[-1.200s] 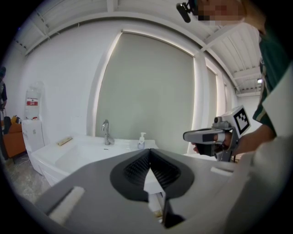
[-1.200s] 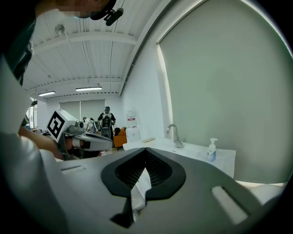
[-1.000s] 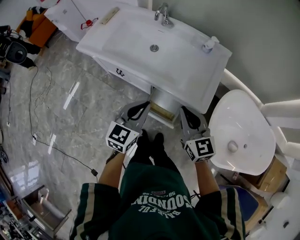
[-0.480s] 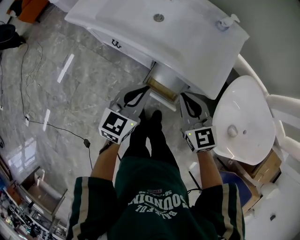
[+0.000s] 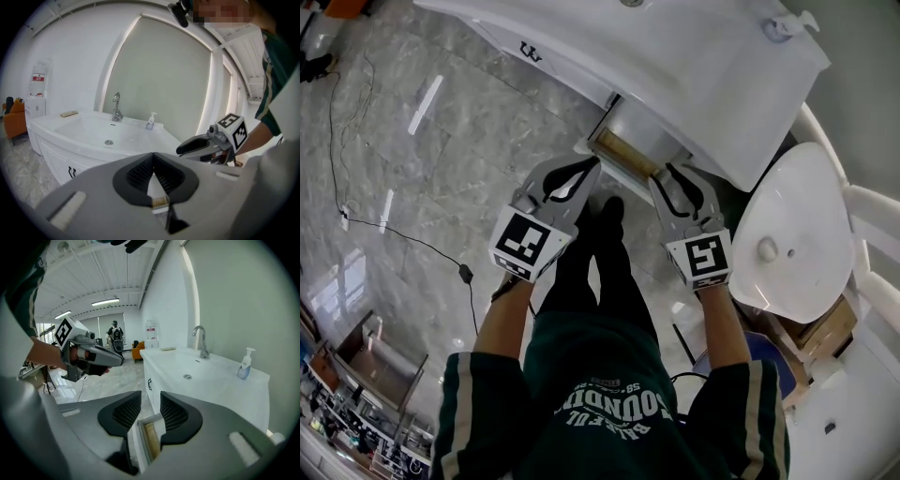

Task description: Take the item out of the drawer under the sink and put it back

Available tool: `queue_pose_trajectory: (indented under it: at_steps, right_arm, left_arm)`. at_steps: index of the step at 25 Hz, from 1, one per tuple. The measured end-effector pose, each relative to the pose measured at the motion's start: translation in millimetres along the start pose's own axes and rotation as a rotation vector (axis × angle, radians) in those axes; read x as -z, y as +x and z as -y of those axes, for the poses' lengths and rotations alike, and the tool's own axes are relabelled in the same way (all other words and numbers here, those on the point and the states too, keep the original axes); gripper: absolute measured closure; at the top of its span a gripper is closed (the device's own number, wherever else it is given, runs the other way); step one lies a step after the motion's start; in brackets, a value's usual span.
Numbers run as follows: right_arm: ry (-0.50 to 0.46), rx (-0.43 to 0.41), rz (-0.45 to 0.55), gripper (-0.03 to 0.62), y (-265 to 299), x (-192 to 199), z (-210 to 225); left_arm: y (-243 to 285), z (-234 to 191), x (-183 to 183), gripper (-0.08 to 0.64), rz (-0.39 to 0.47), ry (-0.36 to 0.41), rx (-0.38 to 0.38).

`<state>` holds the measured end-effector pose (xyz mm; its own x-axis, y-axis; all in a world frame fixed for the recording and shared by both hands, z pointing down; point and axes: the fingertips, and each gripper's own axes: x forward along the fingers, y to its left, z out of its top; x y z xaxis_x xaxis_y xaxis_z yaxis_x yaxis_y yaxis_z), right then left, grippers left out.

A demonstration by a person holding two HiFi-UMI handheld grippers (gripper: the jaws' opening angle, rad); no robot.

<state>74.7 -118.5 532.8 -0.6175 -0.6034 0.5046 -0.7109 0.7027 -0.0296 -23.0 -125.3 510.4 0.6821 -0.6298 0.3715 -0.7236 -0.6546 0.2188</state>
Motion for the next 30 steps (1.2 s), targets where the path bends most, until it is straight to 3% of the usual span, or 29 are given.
queue_pose_trajectory:
  at_steps: [20, 30]
  right_arm:
    - [-0.025, -0.127, -0.348, 0.476, 99.5, 150.2, -1.7]
    - [-0.023, -0.136, -0.502, 0.469, 147.8, 212.9, 8.8]
  left_arm:
    - [-0.4, -25.2, 58.2, 0.511, -0.03, -0.079, -0.045]
    - [-2.3, -33.4, 81.3, 0.511, -0.055, -0.116, -0.039]
